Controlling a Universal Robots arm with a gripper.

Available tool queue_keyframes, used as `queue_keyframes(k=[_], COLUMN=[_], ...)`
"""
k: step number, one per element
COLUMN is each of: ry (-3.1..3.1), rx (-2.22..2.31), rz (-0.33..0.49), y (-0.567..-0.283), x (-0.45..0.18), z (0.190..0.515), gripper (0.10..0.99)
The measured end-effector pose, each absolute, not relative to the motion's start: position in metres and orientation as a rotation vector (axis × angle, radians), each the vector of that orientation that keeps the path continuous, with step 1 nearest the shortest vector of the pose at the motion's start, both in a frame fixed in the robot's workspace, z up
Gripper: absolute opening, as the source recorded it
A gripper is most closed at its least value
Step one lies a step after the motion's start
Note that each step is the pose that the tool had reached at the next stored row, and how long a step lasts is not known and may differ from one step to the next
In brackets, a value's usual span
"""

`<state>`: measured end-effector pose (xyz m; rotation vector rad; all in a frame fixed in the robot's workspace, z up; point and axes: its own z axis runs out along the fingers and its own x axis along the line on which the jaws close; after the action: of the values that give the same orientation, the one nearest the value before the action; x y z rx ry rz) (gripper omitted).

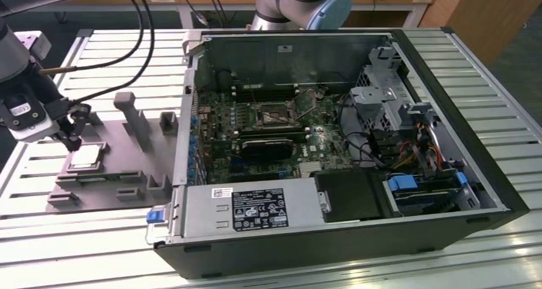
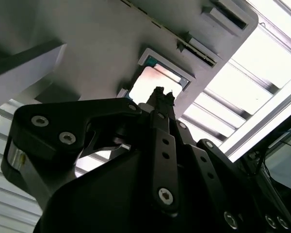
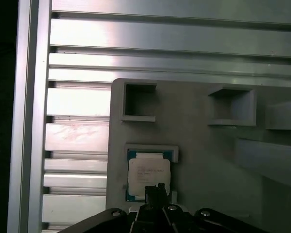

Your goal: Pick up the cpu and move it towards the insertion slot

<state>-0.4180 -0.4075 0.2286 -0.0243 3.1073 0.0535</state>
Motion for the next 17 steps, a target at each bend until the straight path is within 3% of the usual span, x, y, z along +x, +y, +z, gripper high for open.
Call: queue_keyframes(k=[17], ry=[3.107], rx=[-0.006], rz=[0.052], y=[-0.407], x=[-0.420], z=[0.207], gripper=[0.102])
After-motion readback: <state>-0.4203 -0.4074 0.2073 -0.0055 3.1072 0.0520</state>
